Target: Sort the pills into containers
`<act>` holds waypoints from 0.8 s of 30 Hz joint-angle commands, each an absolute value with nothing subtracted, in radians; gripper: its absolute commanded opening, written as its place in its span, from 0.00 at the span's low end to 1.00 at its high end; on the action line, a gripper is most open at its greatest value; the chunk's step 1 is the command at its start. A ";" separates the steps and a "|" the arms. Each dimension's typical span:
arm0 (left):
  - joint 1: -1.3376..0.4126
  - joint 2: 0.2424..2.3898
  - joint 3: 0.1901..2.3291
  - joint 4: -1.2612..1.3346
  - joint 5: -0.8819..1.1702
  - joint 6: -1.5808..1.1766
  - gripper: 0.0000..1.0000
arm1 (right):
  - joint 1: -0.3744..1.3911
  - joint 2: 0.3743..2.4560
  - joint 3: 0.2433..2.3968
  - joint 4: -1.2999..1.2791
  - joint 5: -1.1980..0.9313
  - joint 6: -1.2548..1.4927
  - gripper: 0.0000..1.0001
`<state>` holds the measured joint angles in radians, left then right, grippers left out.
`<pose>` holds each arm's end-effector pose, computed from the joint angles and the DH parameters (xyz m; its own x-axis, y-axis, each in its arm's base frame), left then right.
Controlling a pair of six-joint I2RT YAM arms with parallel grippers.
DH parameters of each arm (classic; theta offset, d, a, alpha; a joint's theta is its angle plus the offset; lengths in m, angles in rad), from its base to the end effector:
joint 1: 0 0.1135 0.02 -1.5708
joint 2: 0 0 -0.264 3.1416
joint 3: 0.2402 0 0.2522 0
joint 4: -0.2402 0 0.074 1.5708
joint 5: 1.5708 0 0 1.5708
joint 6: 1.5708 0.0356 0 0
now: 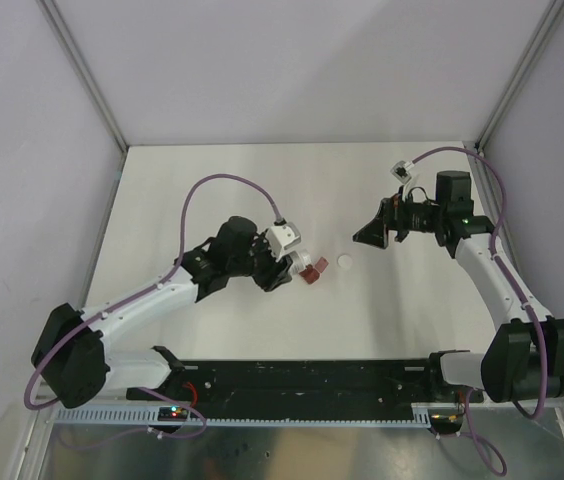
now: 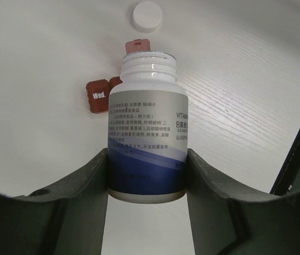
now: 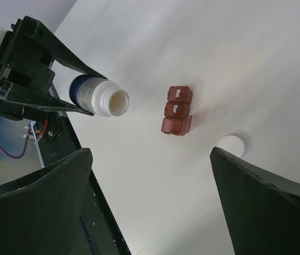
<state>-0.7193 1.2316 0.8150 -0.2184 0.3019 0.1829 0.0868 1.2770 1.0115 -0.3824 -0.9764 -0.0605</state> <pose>0.1942 -0.1841 0.2541 -0.2916 0.4863 -0.8237 0.8768 0.4801 -0.0270 0.2670 0.0528 0.3031 -0.5574 -0.0825 -0.8261 -0.7417 0.4966 0.4509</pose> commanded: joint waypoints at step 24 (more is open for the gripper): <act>-0.712 1.392 0.849 -0.175 0.330 0.205 0.00 | 0.075 1.239 0.988 -0.350 -1.032 -0.070 1.00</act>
<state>-0.7193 1.3750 0.8135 -0.2173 0.3035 0.1856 0.0780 1.2522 0.9874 -0.3752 -1.0084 -0.0608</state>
